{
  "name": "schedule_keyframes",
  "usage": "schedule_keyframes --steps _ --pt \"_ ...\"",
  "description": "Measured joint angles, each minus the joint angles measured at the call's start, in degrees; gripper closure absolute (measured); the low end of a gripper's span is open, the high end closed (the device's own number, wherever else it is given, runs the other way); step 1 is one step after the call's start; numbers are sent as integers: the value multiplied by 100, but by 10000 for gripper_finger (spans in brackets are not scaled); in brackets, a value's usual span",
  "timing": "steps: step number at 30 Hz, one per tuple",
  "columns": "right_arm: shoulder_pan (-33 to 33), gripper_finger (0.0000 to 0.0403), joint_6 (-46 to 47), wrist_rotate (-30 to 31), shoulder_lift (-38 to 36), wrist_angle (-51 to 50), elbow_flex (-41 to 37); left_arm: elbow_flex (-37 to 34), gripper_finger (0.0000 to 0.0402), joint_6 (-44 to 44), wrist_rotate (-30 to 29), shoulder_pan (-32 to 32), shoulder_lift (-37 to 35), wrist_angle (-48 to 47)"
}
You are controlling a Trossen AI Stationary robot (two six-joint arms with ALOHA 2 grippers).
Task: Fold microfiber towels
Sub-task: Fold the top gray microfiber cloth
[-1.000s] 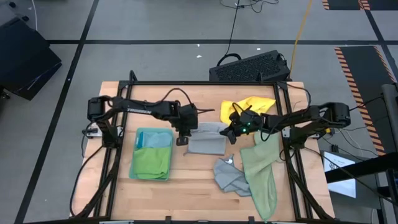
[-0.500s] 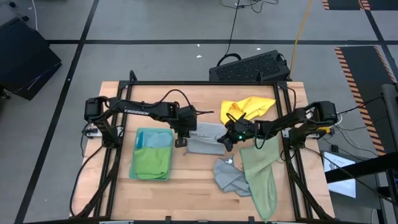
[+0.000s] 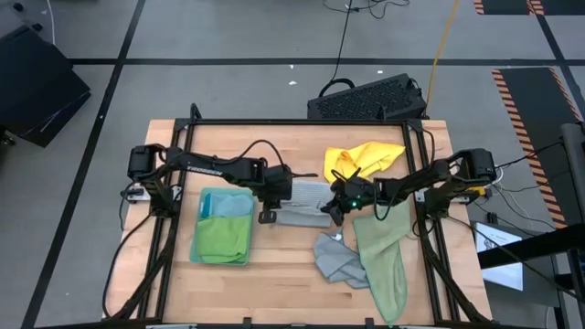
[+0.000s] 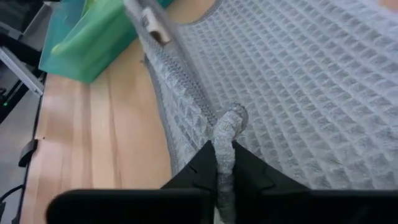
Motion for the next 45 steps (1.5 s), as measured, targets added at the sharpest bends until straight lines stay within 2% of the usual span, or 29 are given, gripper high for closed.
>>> schedule_keyframes --steps 5,10,14,19,22,24,29,32,36,40,45 --pt "57 322 2 -100 0 -18 0 0 331 165 -112 -25 0 -7" --pt "61 273 66 -661 0 -22 0 0 270 139 -79 -34 -1 -13" --pt "59 253 222 -1110 0 1 2 0 231 -11 156 -31 -3 -45" --pt "59 255 540 -2011 -2 183 4 2 223 -261 1215 -46 -74 -110" --pt "59 266 750 -2241 -2 359 5 2 243 -478 1314 -141 -72 -36" --pt "59 276 868 -2234 -4 398 7 2 265 -538 1289 -220 -71 173" --pt "59 308 1443 -2184 -7 618 7 2 316 -1132 712 -297 -36 503" --pt "63 322 1875 -1888 -144 739 42 2 337 -1651 490 -133 -176 446" --pt "59 327 2170 -1148 -543 689 95 2 348 -1823 203 220 -503 470" --pt "28 327 2279 -451 -1009 -37 176 13 317 -1484 91 763 -715 474" --pt "-90 327 2226 -249 -1446 -1003 226 13 229 -774 85 1266 -520 343"
